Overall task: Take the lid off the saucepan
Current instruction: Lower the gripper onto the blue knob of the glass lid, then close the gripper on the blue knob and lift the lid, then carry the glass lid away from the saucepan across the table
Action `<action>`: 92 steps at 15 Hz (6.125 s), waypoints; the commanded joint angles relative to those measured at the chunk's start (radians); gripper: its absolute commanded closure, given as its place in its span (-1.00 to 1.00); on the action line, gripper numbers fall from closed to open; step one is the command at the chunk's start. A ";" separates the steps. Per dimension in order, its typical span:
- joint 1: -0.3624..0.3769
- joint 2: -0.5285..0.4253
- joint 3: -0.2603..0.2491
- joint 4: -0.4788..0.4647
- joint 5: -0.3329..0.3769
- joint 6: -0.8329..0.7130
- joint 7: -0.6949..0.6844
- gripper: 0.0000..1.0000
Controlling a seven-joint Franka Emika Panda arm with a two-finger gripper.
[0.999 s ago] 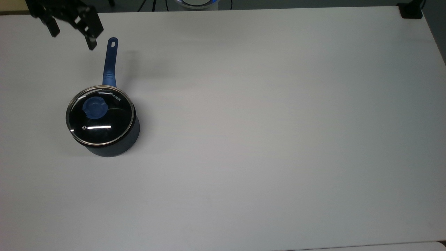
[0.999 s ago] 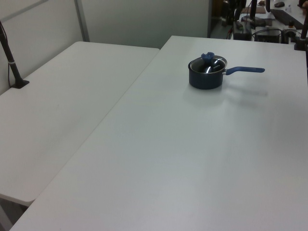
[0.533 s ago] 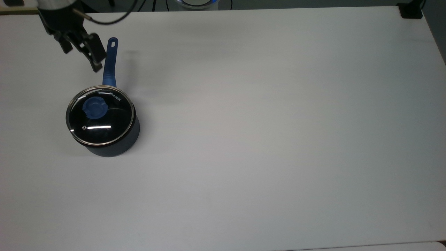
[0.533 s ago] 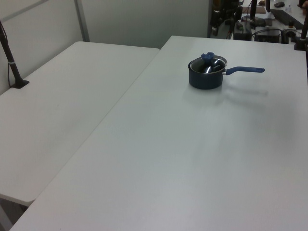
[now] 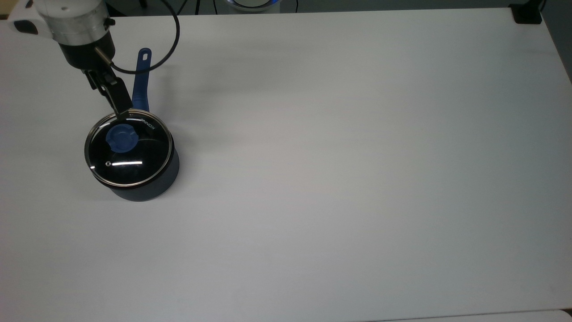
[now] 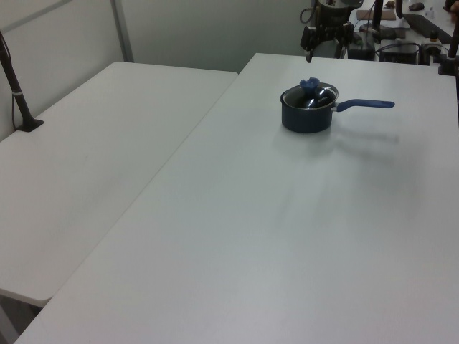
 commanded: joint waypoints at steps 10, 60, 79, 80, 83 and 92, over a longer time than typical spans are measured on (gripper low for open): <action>0.023 0.089 -0.001 0.010 -0.081 0.086 0.024 -1.00; 0.037 0.118 -0.002 0.065 -0.125 0.076 0.011 0.23; 0.229 0.011 0.005 0.032 -0.058 -0.033 -0.056 0.23; 0.235 0.011 0.005 0.029 -0.058 -0.042 -0.056 0.23; 0.284 0.000 0.005 -0.017 -0.058 -0.052 -0.059 0.23; 0.336 -0.093 0.005 -0.174 -0.050 -0.050 -0.183 0.23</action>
